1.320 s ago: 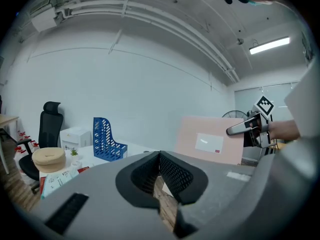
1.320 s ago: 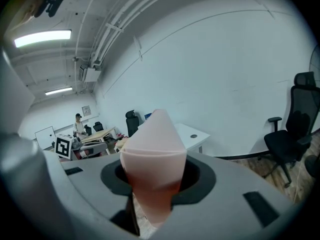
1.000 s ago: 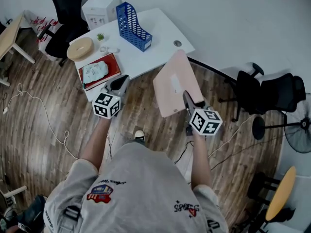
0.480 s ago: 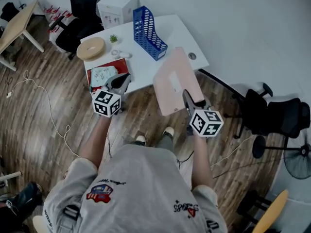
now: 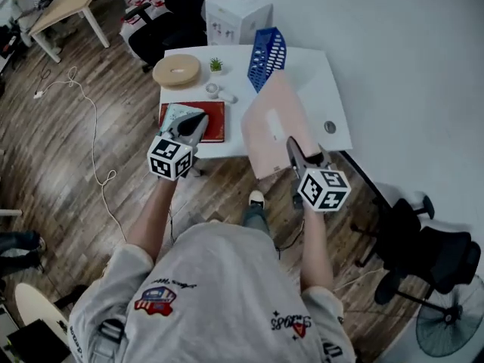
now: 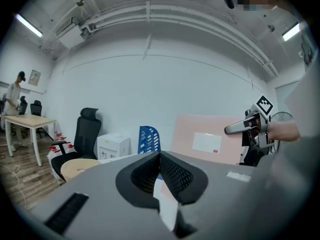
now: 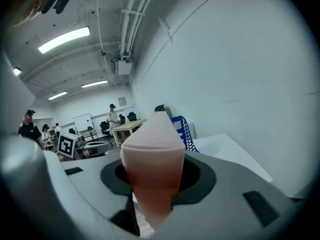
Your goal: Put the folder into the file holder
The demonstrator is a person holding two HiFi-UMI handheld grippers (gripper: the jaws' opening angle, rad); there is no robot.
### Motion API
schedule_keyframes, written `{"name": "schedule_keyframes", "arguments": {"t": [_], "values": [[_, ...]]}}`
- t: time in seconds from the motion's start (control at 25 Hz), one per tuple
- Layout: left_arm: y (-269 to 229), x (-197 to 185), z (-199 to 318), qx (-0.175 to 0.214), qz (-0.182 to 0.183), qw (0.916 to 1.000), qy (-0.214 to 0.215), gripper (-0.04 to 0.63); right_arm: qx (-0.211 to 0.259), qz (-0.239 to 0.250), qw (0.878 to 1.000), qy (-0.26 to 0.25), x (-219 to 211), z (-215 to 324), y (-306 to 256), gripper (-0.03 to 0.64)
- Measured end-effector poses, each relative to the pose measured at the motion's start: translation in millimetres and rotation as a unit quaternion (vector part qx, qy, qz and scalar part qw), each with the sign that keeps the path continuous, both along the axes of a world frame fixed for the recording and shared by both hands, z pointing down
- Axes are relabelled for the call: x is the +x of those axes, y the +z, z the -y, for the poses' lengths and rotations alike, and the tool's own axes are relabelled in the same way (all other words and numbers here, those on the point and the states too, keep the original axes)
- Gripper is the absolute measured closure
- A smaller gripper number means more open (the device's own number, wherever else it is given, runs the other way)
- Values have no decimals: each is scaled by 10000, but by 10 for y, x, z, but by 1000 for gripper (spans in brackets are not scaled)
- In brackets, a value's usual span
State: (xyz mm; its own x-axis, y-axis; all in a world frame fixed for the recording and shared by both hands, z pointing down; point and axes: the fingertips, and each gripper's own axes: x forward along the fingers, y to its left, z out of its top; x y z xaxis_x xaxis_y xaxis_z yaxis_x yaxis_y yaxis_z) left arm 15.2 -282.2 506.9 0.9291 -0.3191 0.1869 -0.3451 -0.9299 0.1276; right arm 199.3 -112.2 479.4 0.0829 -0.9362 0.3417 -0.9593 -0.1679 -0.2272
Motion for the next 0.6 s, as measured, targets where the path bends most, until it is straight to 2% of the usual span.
{"name": "schedule_keyframes", "arguments": {"t": [0.28,0.6], "values": [[-139,-88,226,-7,-22,9945,-1043,589,49,30,9947,-1029,223,687,-73,453],[-166,-91,249,5,14,9826,-1856,589,141,108,9839,-1776,443,1141,-101,453]]}}
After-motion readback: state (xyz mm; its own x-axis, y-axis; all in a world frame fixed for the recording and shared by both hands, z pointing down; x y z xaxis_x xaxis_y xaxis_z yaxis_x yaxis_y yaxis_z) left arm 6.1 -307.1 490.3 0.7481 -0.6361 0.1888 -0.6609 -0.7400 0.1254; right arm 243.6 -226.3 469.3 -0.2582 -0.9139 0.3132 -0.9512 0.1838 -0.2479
